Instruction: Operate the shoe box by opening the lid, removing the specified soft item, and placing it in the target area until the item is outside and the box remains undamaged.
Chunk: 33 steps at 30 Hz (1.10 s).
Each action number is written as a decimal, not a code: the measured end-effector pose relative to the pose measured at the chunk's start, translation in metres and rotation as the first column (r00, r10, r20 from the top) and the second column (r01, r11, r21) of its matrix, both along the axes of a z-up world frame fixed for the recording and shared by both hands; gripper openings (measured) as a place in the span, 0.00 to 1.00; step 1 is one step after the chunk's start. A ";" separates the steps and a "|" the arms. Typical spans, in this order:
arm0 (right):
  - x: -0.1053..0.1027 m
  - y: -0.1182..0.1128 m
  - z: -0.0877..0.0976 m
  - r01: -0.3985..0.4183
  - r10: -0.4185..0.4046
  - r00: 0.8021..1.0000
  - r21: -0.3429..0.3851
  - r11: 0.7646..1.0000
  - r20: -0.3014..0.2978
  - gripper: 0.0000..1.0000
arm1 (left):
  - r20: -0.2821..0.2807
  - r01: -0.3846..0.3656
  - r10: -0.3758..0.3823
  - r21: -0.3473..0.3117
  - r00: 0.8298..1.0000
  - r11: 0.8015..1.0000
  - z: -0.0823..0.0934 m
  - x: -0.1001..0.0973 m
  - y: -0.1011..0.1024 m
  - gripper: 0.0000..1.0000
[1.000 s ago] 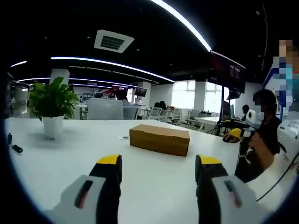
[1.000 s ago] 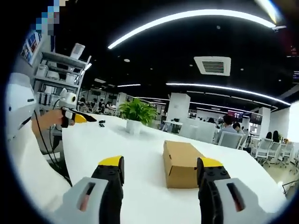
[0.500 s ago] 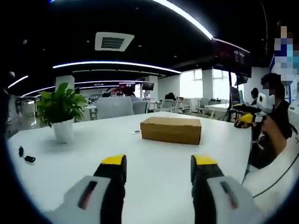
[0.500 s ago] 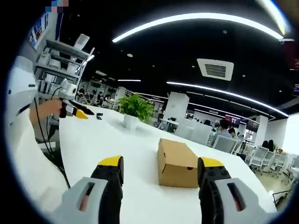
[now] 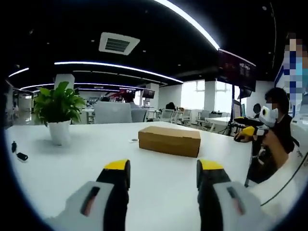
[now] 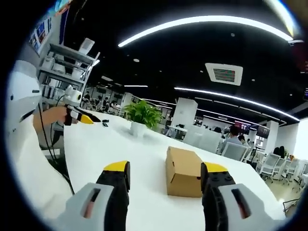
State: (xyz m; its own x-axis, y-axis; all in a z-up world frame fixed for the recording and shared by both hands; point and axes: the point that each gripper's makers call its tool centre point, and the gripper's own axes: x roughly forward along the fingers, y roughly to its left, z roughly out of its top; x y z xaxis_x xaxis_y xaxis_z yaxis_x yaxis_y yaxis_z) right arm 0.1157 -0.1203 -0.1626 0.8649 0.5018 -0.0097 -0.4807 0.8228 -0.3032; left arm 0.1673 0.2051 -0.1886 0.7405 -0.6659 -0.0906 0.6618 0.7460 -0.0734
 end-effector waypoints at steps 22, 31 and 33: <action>0.009 -0.011 -0.023 0.078 -0.080 0.997 -0.126 0.989 -0.009 0.54 | 0.013 -0.062 0.061 0.094 0.998 0.994 -0.007 0.004 0.013 0.50; 0.007 -0.007 -0.024 0.067 -0.068 0.998 -0.140 0.988 -0.001 0.54 | 0.020 -0.049 0.048 0.087 0.999 0.995 -0.004 0.001 0.010 0.52; 0.007 -0.007 -0.026 0.068 -0.069 0.998 -0.150 0.986 -0.004 0.54 | 0.018 -0.047 0.045 0.092 0.999 0.995 -0.004 0.001 0.010 0.52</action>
